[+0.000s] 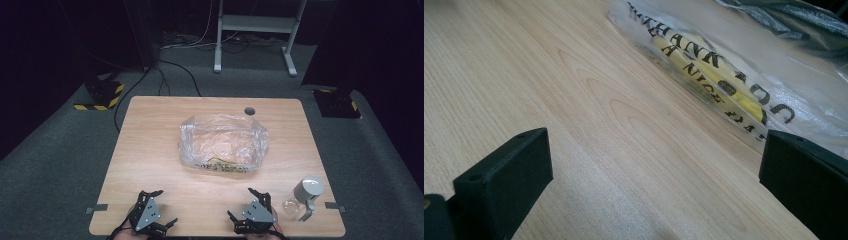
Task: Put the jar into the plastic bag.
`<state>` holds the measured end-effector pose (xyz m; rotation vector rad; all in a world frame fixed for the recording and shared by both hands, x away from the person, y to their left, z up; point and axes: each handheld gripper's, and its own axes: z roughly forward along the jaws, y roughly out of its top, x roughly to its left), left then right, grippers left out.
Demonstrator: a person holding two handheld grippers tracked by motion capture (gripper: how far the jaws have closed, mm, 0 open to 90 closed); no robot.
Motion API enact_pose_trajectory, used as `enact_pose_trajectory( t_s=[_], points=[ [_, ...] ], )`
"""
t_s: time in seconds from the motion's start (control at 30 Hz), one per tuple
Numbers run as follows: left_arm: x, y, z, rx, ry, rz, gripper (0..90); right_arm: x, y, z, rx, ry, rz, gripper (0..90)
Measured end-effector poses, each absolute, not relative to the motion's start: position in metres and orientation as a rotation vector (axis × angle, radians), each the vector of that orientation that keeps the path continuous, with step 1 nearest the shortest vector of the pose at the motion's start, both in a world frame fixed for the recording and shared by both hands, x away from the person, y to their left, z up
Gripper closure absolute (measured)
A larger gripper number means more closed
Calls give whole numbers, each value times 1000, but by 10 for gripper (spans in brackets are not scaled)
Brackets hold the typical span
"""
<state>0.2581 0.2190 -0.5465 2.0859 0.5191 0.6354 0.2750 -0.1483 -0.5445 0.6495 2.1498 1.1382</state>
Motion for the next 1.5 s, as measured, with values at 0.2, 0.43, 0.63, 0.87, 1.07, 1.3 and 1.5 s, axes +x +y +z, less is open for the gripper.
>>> enact_pose_trajectory(
  t_s=[0.2,0.43,0.63,0.87,1.07,1.3,1.5],
  points=[
    [259,220,-546,2077,537,628,9,276,-148,-545,657,2149,1134,6],
    [259,221,-546,2067,534,618,10,276,-154,-543,693,2119,1191,6],
    [259,220,-546,2080,516,616,10,276,-155,-542,717,2116,1195,6],
    [258,221,-546,2074,505,615,17,273,-153,-534,673,2098,1215,7],
    [258,220,-546,2082,493,621,18,267,-151,-525,659,2090,1224,8],
    [258,220,-546,2077,501,612,22,261,-153,-510,650,2068,1260,16],
    [258,220,-546,2080,494,613,25,257,-156,-499,650,2045,1279,20]
  ],
)
